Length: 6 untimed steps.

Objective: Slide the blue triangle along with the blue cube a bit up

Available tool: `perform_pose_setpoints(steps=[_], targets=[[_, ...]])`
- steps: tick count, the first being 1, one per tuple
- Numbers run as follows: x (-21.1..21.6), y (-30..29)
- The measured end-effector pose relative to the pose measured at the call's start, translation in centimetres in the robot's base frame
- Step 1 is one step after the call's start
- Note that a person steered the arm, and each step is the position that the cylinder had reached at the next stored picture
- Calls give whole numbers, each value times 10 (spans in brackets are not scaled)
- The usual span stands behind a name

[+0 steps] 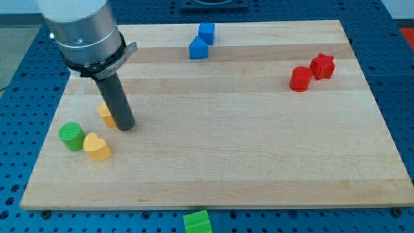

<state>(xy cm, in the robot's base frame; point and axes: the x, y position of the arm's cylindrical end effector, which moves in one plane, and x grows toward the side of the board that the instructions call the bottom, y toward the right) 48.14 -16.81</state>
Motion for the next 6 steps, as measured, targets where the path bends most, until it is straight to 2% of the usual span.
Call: perform_pose_setpoints(steps=[1, 4, 6], targets=[[-19, 0], [-227, 157], [-235, 164]])
